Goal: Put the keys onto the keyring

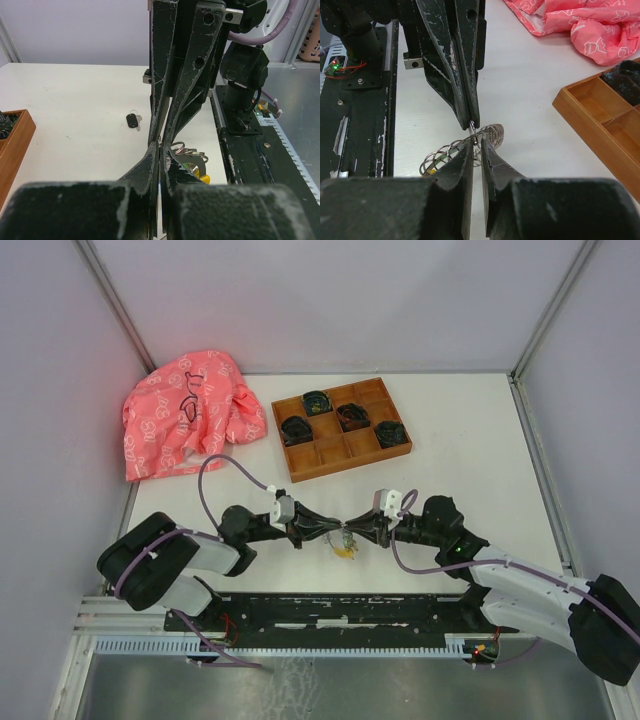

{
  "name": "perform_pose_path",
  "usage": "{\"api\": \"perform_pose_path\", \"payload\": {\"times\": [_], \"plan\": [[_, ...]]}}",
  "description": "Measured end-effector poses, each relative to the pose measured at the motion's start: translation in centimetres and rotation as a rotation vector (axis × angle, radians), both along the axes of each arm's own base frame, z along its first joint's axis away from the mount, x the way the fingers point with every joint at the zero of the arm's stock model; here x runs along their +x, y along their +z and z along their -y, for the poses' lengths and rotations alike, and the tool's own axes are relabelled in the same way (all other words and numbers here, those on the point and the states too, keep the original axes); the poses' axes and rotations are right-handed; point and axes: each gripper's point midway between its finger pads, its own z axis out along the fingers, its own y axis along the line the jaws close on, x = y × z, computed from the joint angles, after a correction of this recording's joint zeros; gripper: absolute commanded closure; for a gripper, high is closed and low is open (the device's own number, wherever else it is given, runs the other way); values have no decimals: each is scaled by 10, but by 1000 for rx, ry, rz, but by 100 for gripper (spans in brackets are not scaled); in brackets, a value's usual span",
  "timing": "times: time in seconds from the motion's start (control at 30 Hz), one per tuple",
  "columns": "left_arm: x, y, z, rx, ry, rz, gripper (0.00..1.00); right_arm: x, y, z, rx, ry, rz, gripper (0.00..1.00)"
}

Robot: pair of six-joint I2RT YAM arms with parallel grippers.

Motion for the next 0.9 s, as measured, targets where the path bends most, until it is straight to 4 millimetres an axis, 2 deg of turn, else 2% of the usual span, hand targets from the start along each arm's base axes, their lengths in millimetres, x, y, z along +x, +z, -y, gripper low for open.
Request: {"api": "perform_pose_path", "payload": {"times": [0.23, 0.4, 0.53, 0.7, 0.9], "plan": [[0, -1, 0, 3, -1, -4, 95, 0, -1, -2, -6, 5, -17, 99], [-1, -3, 1, 8, -9, -6, 82, 1, -2, -2, -41, 10, -33, 99], [-2, -7, 3, 19, -26, -14, 78, 1, -5, -1, -81, 14, -40, 99], [-2, -13, 4, 33, -41, -24, 76, 0, -13, 2, -137, 19, -45, 99], [0, -8, 6, 42, -45, -19, 74, 0, -20, 6, -179, 19, -48, 99]]}}
